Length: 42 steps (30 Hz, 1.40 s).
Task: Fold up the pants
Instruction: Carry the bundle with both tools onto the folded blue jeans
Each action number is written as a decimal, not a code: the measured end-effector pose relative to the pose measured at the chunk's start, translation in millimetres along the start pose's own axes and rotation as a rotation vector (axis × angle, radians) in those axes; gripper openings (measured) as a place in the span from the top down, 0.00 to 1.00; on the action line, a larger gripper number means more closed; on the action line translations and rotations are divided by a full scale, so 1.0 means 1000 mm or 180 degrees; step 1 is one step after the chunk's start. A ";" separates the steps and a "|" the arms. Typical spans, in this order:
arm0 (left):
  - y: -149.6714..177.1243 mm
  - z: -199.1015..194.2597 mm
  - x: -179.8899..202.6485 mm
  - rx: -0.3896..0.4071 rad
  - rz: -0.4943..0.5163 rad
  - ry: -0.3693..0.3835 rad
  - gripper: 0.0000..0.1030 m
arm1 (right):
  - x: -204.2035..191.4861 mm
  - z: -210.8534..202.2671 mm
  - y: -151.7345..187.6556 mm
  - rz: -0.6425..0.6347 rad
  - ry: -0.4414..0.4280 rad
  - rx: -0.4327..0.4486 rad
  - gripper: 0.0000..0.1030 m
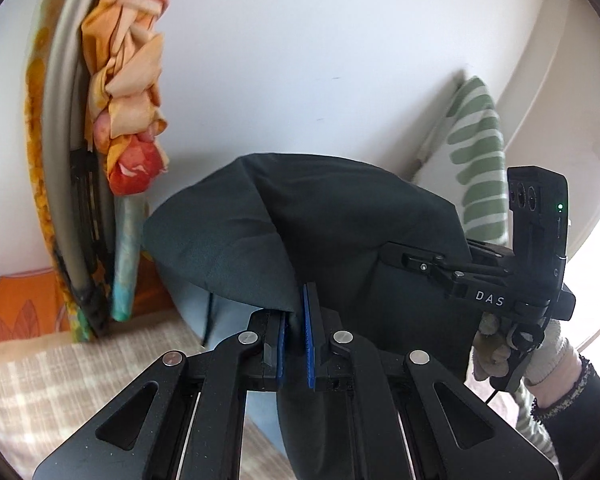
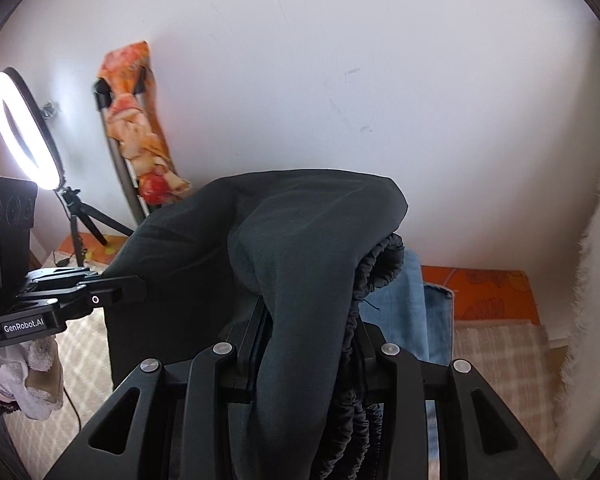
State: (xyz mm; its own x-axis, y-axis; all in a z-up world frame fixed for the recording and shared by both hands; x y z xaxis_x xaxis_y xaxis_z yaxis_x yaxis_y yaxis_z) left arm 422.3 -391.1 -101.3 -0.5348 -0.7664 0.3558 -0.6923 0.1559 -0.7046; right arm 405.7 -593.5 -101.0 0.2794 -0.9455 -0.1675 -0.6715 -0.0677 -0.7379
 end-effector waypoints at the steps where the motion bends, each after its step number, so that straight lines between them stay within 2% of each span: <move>1: 0.000 0.004 -0.003 -0.0015 0.0007 -0.0031 0.94 | 0.003 0.006 0.000 0.0004 -0.0001 -0.0012 0.67; 9: 0.006 0.031 -0.012 -0.0138 -0.0004 -0.0215 0.95 | 0.026 0.037 0.010 0.0046 -0.0036 -0.0201 0.65; 11: 0.006 0.034 -0.014 -0.0182 -0.0023 -0.0276 0.94 | 0.033 0.041 0.011 0.0088 -0.0008 -0.0260 0.61; 13: 0.006 0.036 -0.015 -0.0224 -0.0031 -0.0310 0.89 | 0.036 0.044 0.013 0.0089 0.0050 -0.0314 0.57; 15: 0.006 0.035 -0.015 -0.0246 -0.0047 -0.0297 0.86 | 0.041 0.043 0.013 0.0080 0.0231 -0.0339 0.49; 18: 0.010 0.029 -0.014 -0.0269 -0.0008 -0.0327 0.76 | 0.054 0.036 0.012 0.0163 0.0464 -0.0289 0.42; 20: 0.012 0.027 -0.010 -0.0287 0.0025 -0.0349 0.58 | 0.060 0.028 0.011 0.0255 0.0516 -0.0231 0.36; 21: 0.013 0.026 -0.008 -0.0302 0.0023 -0.0353 0.41 | 0.062 0.023 0.011 0.0272 0.0543 -0.0210 0.35; 22: 0.015 0.024 -0.007 -0.0309 0.0013 -0.0354 0.36 | 0.062 0.019 0.011 0.0279 0.0564 -0.0199 0.33; 23: 0.016 0.022 -0.006 -0.0304 -0.0017 -0.0345 0.36 | 0.062 0.017 0.012 0.0286 0.0587 -0.0197 0.30; 27: 0.027 0.013 0.001 -0.0362 -0.0088 -0.0296 0.36 | 0.060 0.002 0.017 0.0294 0.0698 -0.0211 0.29; 30: 0.035 0.001 0.011 -0.0352 -0.0043 -0.0286 0.36 | 0.055 -0.009 0.024 0.0268 0.0736 -0.0205 0.29; 34: 0.039 -0.016 0.022 -0.0326 -0.0017 -0.0296 0.36 | 0.043 -0.032 0.028 0.0246 0.0753 -0.0145 0.23; 42: 0.044 -0.067 0.045 -0.0142 0.0140 -0.0346 0.36 | 0.013 -0.073 0.045 0.0231 0.0845 -0.0024 0.17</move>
State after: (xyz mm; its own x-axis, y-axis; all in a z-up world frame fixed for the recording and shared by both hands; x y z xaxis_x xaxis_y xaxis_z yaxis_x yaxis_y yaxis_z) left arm 335.0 -377.1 -75.2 -0.5111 -0.8209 0.2549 -0.6915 0.2165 -0.6892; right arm 328.8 -632.0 -88.1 0.0414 -0.9983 -0.0417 -0.6886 0.0018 -0.7251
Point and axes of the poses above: each gripper's, at about its wrist camera, not at the fingertips, and z roughly the way its jaws point, x to its right, y to its underside, the point moved 5 cm from there along z, roughly the way its jaws point, and after that the axes turned 5 degrees about -y, right-handed, at the moved point
